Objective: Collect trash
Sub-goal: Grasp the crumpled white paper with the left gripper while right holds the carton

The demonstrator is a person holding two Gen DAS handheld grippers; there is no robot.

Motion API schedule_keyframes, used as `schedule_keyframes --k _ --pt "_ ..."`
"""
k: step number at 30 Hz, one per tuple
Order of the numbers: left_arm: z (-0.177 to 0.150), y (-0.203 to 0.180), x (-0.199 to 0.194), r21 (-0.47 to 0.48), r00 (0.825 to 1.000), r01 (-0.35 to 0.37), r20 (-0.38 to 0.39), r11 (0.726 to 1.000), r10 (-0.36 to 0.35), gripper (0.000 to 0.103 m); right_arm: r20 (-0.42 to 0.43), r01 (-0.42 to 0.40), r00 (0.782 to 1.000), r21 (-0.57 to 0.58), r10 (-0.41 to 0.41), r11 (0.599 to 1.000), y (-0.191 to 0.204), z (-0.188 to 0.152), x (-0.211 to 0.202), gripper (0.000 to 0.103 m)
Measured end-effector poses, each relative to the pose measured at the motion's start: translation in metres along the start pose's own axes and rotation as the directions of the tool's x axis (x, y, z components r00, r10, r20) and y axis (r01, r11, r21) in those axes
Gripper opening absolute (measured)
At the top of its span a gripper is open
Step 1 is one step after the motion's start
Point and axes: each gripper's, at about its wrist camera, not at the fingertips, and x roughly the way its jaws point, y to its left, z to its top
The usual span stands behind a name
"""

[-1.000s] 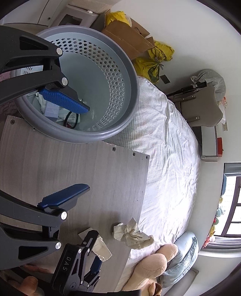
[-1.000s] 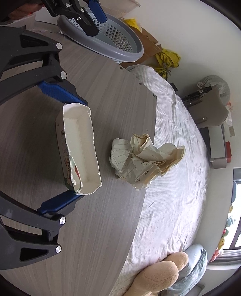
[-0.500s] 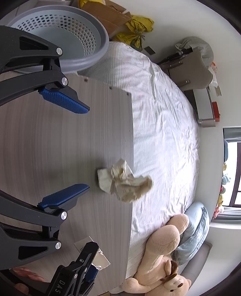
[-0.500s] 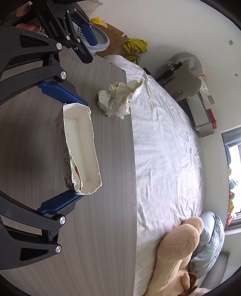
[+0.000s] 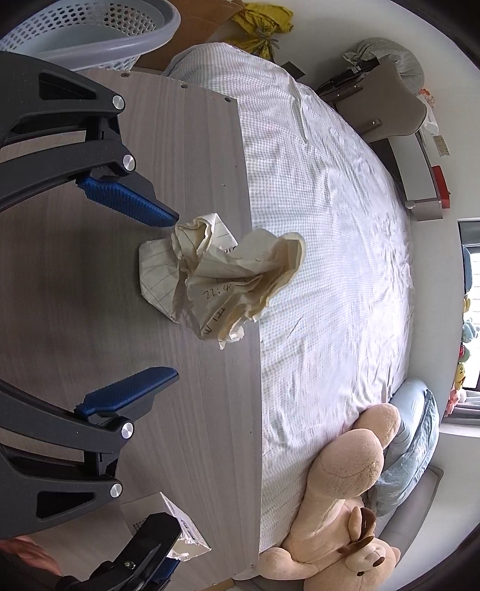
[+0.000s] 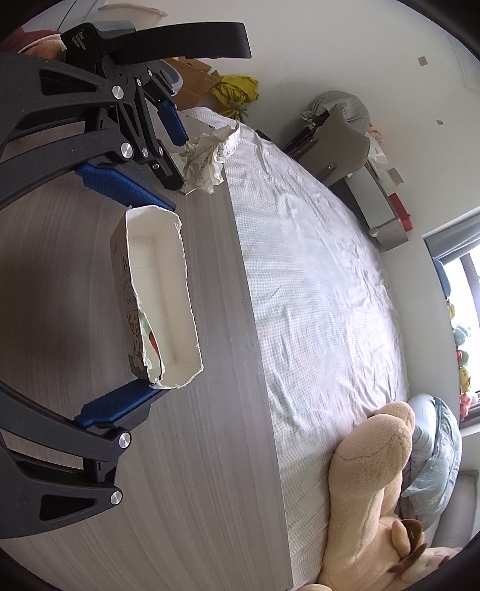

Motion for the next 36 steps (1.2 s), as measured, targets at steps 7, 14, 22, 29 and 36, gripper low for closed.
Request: schedule_keyframes --k 7,14,22,29,36 --pt "0.017 0.006 0.024 -0.049 1.000 -0.020 -0.024 0.999 0.018 0.075 -0.012 -0.017 1.000 0.023 0.017 1.000 -0.007 0.000 0.009 0.084" --pt "0.024 0.007 0.026 -0.061 1.000 -0.014 -0.019 0.998 0.012 0.075 -0.016 -0.017 1.000 0.030 0.018 0.999 -0.009 -0.001 0.010 0.084" --pt "0.015 0.005 0.015 -0.041 0.999 0.014 -0.041 0.999 -0.016 0.075 -0.002 -0.032 0.999 0.036 0.032 0.999 -0.008 0.002 0.007 0.084" --pt "0.032 0.014 0.000 -0.024 0.999 0.032 -0.037 0.999 -0.033 0.075 0.023 -0.043 0.999 0.044 0.042 0.998 -0.010 0.005 0.001 0.084" --pt "0.057 0.008 0.015 0.010 0.995 0.049 -0.083 0.999 -0.048 0.077 0.029 -0.053 0.998 0.055 0.051 0.997 -0.013 0.005 0.000 0.084"
